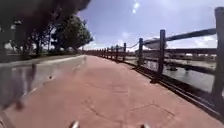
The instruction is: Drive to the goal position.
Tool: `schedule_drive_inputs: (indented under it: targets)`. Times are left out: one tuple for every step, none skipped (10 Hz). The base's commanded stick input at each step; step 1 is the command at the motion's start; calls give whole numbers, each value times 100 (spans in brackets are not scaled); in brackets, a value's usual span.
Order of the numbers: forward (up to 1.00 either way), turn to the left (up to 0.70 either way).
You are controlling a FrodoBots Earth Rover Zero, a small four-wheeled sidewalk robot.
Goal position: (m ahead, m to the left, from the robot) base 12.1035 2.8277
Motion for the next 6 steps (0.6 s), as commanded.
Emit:
schedule_drive_inputs:
  targets:
    - [100,0]
    - [100,0]
    - [100,0]
    - [100,0]
    - [100,0]
    - [100,0]
